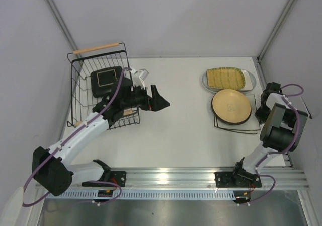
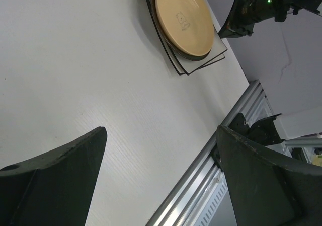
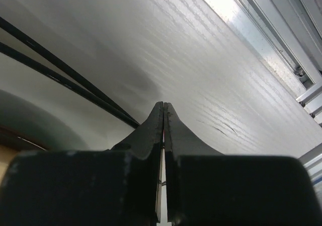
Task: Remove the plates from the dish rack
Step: Place the plate on the table
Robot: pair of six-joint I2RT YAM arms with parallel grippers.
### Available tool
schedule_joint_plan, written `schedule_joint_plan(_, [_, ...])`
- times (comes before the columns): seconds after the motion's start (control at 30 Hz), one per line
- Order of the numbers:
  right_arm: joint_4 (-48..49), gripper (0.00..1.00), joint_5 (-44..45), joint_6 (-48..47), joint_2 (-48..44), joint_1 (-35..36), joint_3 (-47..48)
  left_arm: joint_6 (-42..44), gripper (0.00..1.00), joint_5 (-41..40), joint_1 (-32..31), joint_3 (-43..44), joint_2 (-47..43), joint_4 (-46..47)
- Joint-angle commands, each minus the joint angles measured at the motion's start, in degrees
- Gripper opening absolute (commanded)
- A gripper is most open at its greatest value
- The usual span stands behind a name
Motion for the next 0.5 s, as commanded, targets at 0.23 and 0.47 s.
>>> schedule_joint_plan(0.23, [-3.53, 0.00, 4.59, 3.06, -5.90, 5.16, -2.54, 0.20, 0.96, -0.70, 0.94, -1.07, -2.79, 0.87])
schedule_joint_plan(0.47, [-7.22, 0.00, 13.82, 4.92, -10.03, 2.96, 1.06, 0.03, 0.96, -0.87, 0.94, -1.34, -3.05, 1.14])
